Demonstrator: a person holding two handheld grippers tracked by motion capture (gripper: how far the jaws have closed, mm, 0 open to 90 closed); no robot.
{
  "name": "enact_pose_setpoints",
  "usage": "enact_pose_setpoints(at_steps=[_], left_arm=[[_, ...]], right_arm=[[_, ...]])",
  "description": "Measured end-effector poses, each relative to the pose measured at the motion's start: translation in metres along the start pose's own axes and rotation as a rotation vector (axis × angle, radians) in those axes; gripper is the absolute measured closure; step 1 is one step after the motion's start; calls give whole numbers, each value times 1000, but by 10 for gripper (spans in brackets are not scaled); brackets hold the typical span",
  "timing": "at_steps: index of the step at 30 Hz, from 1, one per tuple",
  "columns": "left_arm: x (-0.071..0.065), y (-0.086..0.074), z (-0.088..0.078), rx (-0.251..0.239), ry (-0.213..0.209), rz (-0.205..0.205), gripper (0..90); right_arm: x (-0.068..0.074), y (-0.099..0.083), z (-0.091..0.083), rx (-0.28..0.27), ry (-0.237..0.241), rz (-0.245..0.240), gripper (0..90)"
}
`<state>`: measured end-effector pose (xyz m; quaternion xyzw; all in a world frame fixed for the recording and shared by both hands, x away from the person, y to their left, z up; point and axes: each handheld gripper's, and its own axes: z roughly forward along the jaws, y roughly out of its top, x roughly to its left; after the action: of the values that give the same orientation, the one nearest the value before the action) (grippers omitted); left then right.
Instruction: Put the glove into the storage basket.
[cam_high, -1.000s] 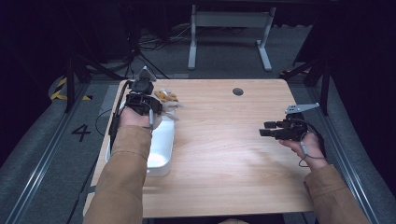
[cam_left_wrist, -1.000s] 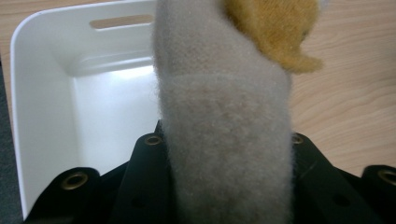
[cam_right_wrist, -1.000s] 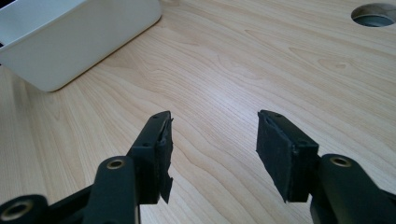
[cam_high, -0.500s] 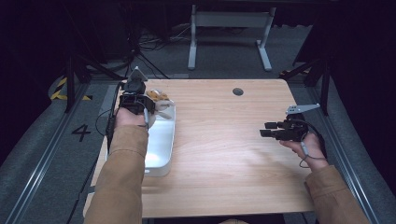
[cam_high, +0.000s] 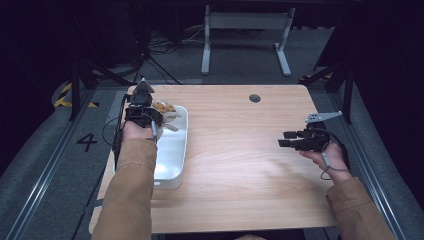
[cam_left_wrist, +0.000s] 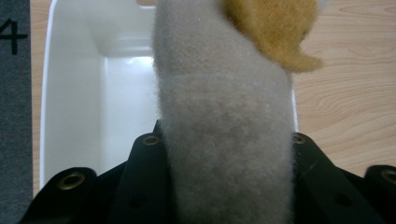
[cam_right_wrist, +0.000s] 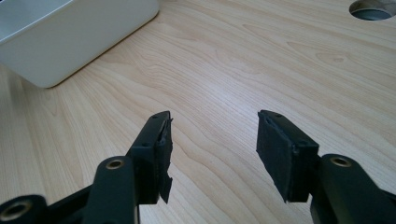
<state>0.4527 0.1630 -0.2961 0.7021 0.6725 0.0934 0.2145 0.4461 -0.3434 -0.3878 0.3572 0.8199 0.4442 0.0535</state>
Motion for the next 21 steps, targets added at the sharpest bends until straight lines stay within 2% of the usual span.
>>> enact_pose_setpoints(at_steps=[7, 12, 21], left_arm=[[8, -16, 22, -2, -29, -20, 677], [14, -25, 37, 14, -34, -41, 676], [23, -33, 47, -17, -23, -79, 672]], right_arm=[[1, -1, 2, 7, 1, -1, 453], [1, -1, 2, 8, 2, -3, 453], [3, -1, 4, 14, 3, -18, 451]])
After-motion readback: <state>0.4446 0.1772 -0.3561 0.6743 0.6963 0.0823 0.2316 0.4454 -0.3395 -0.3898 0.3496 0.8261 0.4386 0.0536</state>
